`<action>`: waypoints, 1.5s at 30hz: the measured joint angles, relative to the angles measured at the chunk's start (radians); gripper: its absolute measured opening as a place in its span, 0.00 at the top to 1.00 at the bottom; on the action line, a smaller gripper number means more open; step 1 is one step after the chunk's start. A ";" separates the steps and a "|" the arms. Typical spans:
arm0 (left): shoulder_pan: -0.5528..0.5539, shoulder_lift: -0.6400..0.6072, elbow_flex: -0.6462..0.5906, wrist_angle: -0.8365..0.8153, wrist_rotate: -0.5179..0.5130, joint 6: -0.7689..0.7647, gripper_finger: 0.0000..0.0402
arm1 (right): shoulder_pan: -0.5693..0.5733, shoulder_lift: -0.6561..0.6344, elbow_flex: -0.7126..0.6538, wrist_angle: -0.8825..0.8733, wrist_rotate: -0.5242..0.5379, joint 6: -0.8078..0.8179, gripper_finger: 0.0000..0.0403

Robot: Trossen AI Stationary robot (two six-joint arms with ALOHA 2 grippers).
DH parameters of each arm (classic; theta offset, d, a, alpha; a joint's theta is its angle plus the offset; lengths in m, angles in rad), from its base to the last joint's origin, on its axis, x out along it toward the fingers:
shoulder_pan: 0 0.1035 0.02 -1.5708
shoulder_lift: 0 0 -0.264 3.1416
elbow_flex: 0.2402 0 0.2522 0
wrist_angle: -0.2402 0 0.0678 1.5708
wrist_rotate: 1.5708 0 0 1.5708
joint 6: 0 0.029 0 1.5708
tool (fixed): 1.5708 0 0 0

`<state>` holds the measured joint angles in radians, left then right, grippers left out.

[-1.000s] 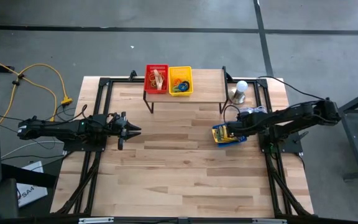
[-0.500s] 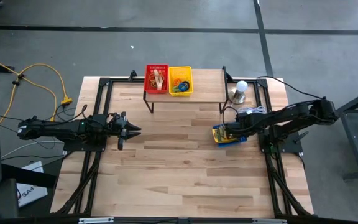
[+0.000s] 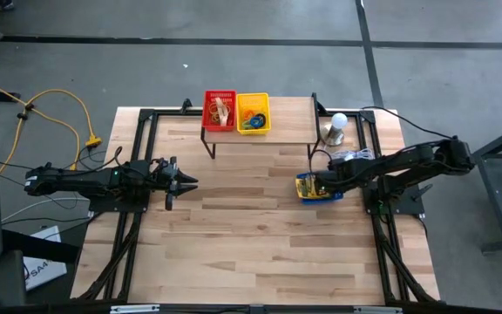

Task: Pick & Place Office Desk Supplies
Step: Put the blue bin on the shelf

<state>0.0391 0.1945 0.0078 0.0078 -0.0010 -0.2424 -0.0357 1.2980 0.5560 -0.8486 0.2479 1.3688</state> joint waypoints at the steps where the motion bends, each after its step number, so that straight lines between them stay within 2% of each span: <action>1: 0.000 0.000 0.000 0.000 0.000 0.000 0.76 | 0.000 -0.001 0.000 0.005 -0.004 -0.008 0.99; 9: 0.000 0.000 0.000 0.000 0.000 0.000 0.76 | 0.003 -0.039 0.001 0.032 -0.060 -0.095 0.99; 13: 0.000 0.000 0.000 0.000 0.000 0.000 0.76 | 0.003 -0.071 0.046 0.021 -0.084 -0.170 0.99; 30: 0.000 0.000 0.000 0.000 0.000 0.000 0.76 | 0.001 -0.101 0.498 -0.082 -0.118 -0.632 0.99; 37: 0.000 0.000 0.000 0.000 0.000 0.000 0.76 | -0.003 -0.091 0.618 -0.131 -0.120 -0.822 0.99; 42: 0.000 0.000 0.000 0.000 0.000 0.000 0.76 | -0.069 -0.037 0.686 -0.190 -0.162 -0.918 0.99; 45: 0.000 0.000 0.000 0.000 0.000 0.000 0.76 | -0.135 0.011 0.733 -0.213 -0.225 -1.001 0.99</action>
<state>0.0387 0.1947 0.0078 0.0078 -0.0008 -0.2428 -0.1709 1.3086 1.2892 -1.0614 0.0228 0.3680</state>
